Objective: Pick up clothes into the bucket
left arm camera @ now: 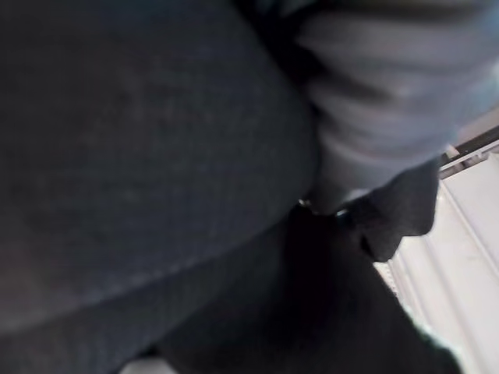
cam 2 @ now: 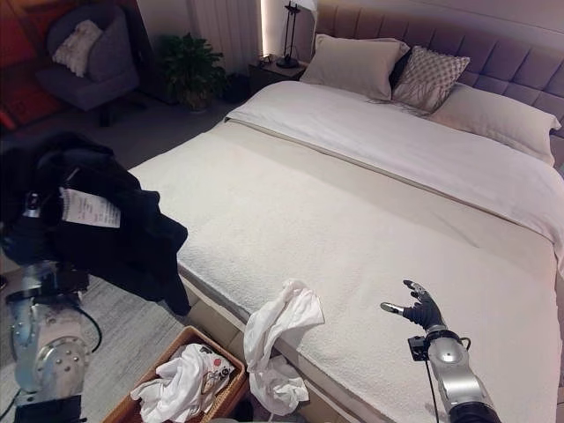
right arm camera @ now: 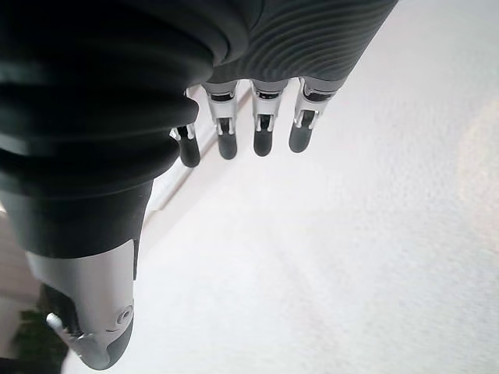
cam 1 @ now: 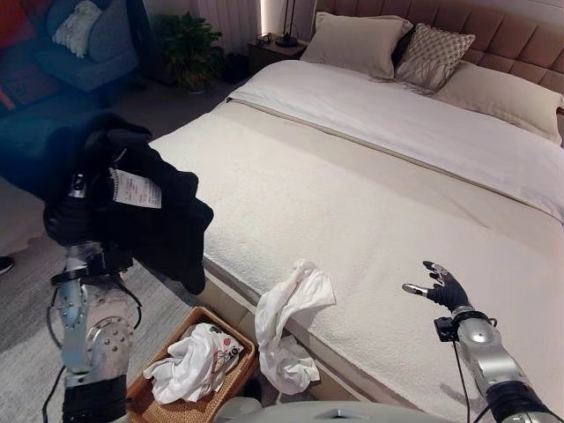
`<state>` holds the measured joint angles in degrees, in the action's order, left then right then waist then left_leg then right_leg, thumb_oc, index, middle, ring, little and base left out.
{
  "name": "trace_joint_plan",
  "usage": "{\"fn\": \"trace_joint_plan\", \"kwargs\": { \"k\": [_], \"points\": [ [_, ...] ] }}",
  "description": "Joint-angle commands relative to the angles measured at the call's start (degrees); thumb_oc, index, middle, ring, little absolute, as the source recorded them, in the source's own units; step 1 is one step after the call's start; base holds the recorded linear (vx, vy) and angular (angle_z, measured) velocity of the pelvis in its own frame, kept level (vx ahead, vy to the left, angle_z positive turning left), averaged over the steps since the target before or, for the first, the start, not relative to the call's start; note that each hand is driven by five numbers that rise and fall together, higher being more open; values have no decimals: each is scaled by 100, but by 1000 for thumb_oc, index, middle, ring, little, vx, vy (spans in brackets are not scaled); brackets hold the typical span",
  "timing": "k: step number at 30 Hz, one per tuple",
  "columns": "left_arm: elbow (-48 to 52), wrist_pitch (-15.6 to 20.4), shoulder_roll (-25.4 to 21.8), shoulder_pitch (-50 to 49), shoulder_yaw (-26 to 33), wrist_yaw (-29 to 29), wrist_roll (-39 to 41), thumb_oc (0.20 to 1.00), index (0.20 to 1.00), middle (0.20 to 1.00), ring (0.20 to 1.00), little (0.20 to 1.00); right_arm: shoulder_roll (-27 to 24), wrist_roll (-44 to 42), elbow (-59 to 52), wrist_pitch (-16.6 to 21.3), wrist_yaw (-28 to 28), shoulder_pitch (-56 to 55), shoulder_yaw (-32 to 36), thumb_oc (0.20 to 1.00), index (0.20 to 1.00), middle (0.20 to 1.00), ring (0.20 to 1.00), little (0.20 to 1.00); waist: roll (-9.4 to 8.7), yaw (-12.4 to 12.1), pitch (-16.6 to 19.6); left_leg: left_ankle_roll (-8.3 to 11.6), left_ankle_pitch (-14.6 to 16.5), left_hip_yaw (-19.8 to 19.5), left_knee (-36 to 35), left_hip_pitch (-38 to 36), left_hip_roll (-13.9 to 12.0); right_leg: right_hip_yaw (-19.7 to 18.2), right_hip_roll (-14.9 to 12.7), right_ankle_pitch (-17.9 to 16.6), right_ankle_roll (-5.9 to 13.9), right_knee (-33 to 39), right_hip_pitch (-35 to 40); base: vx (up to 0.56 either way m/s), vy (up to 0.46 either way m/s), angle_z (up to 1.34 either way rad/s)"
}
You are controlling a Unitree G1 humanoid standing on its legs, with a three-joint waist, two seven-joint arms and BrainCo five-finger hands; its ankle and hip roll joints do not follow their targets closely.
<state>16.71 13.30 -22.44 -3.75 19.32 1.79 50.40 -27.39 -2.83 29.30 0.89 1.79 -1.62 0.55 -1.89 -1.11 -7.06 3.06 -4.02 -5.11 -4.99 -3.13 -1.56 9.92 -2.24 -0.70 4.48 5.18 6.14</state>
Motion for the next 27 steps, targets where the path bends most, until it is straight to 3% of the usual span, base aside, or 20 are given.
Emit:
{"fn": "trace_joint_plan", "kwargs": {
  "k": [1, 7, 13, 15, 17, 19, 20, 21, 26, 27],
  "points": [
    [163, 229, -354, -204, 147, -114, -425, 200, 200, 200, 200, 200, -4, 46, 36, 195, 89, 370, -40, 1000, 1000, 1000, 1000, 1000, -203, -115, 82, -116, 268, -40, 189, 191, 251, 27, -257, -212, 185, -143, -310, -66, -5, 3],
    [-559, -251, -180, -1138, -136, -334, -779, 200, 200, 200, 200, 200, -33, 29, 99, 169, 82, 352, -6, 1000, 1000, 1000, 1000, 1000, -197, -199, -182, -133, 247, -63, 360, 410, 286, 80, -272, -247, 184, -206, -466, -57, 8, 4],
    [-2189, -512, -494, -1254, -370, -94, -2173, 200, 200, 200, 200, 200, -137, -25, 33, 179, 146, 488, -27, 1000, 1000, 1000, 1000, 1000, -166, -205, -533, -146, 229, -86, 603, 730, 352, 93, -315, -271, 190, -379, -733, -83, 18, 7],
    [-3302, -588, -648, -886, -651, 256, -3135, 200, 200, 200, 200, 200, -146, -74, -41, 215, 308, 635, -107, 1000, 1000, 1000, 1000, 1000, -155, -159, -706, -151, 214, -103, 757, 977, 376, 96, -350, -262, 185, -529, -955, -128, 40, 5],
    [-3705, -604, -641, -699, -743, 378, -3276, 200, 200, 200, 200, 200, -159, -101, -86, 233, 359, 693, -112, 1000, 1000, 1000, 1000, 1000, -152, -141, -758, -157, 214, -118, 832, 1089, 386, 97, -364, -258, 182, -601, -1067, -82, 30, 6],
    [-4728, -712, -618, -51, -1089, 911, -4063, 200, 200, 200, 200, 200, -63, -258, -265, 334, 631, 941, -238, 1000, 1000, 1000, 1000, 1000, -161, -69, -963, -173, 202, -117, 1027, 1405, 393, 77, -406, -239, 163, -846, -1408, -123, 42, 6],
    [-4756, -698, -619, -20, -1101, 917, -4065, 200, 200, 200, 200, 200, -64, -258, -262, 335, 633, 949, -229, 1000, 1000, 1000, 1000, 1000, -159, -74, -954, -173, 209, -118, 1049, 1441, 395, 76, -409, -231, 163, -866, -1442, -162, 53, 3],
    [-5193, -800, -716, 333, -1337, 1331, -4583, 200, 200, 200, 200, 200, -17, -307, -434, 397, 797, 1123, -336, 1000, 1000, 1000, 1000, 1000, -189, -24, -1098, -180, 206, -106, 1199, 1659, 385, 41, -437, -234, 150, -1012, -1679, -89, 26, 2],
    [-5749, -895, -815, 864, -1610, 1933, -4914, 200, 200, 200, 200, 200, 11, -357, -788, 549, 1046, 1429, -522, 1000, 1000, 1000, 1000, 1000, -269, 15, -1277, -180, 237, -58, 1513, 2098, 387, -20, -450, -229, 128, -1213, -2101, -86, 37, -5],
    [-6071, -925, -874, 1171, -1656, 2257, -4905, 200, 200, 200, 200, 200, 38, -533, -1037, 683, 1200, 1573, -616, 1000, 1000, 1000, 1000, 1000, -360, 34, -1420, -180, 284, -28, 1697, 2355, 363, -61, -435, -226, 115, -1349, -2376, -102, 37, -6]
  ]
}}
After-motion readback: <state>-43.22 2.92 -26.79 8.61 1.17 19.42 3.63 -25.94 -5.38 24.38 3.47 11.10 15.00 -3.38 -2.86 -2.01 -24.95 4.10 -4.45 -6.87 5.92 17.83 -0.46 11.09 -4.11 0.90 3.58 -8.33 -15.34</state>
